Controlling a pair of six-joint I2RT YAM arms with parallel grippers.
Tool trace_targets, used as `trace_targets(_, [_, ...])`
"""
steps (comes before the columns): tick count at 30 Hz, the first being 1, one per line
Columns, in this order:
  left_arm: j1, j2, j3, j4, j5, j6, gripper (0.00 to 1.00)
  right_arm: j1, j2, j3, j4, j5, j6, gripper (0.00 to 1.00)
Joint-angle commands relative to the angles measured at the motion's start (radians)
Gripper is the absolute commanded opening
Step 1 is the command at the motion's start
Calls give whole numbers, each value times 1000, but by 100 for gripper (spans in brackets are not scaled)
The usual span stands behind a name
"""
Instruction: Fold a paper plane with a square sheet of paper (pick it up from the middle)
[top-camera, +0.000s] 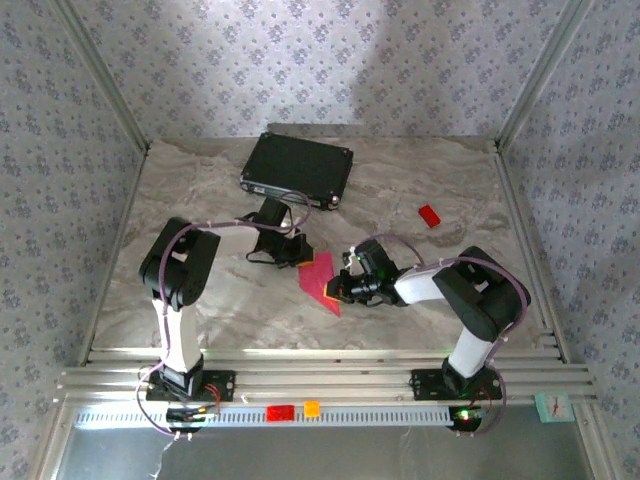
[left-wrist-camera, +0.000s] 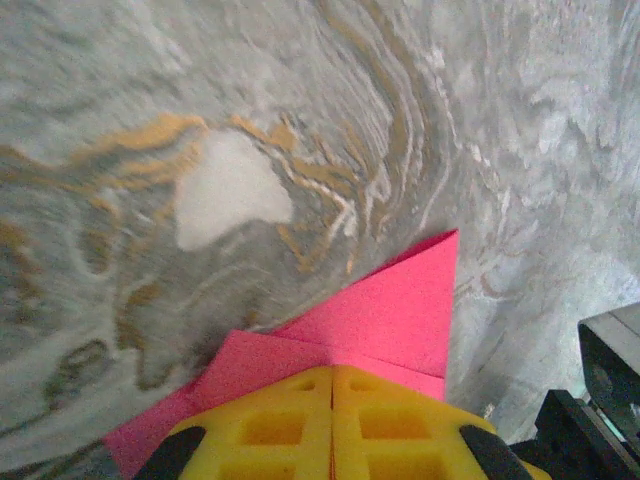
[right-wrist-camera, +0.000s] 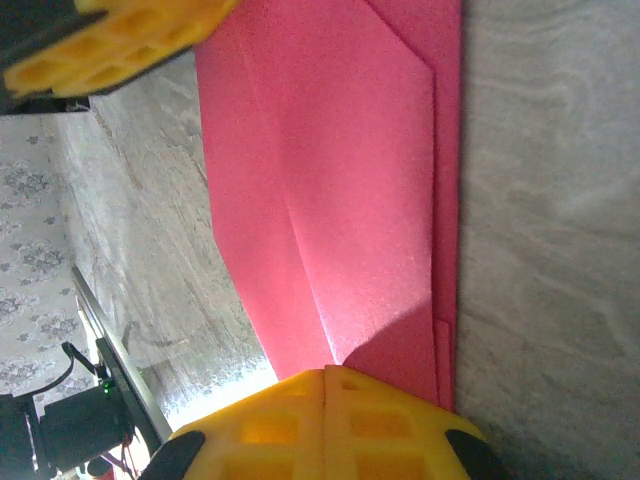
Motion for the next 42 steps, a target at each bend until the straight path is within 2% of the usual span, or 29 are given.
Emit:
trace_targets(1, [5,-72,11,-30,-25,17,8,-2,49,-74,-237,58,2,0])
trace_targets(9, [-54,-222,-96,12,-31,-58,10,-1,32,-73,-243,75,14,0])
trace_targets(15, [-141,-185,-147,51,-31,-105,8,-1,27,-75,-251,80,14,0])
trace_targets(22, [-160,-119,-190,132,-9,-169,7,0,34,-74,-247,82,15,0])
trace_targets(27, [-148,-94,-177,61,-88,-160,5,2,41,-77,-244,83,17,0])
trace_targets(32, [-148,-134,-174,35,-161,-113,6,6,44,-81,-241,86,22,0])
trace_targets(37, [-167,-184,-148,49,-110,-93,7,8,41,-86,-228,87,30,0])
trace_targets(42, [-195,-172,-157,105,-30,-140,2,7,38,-91,-227,89,32,0])
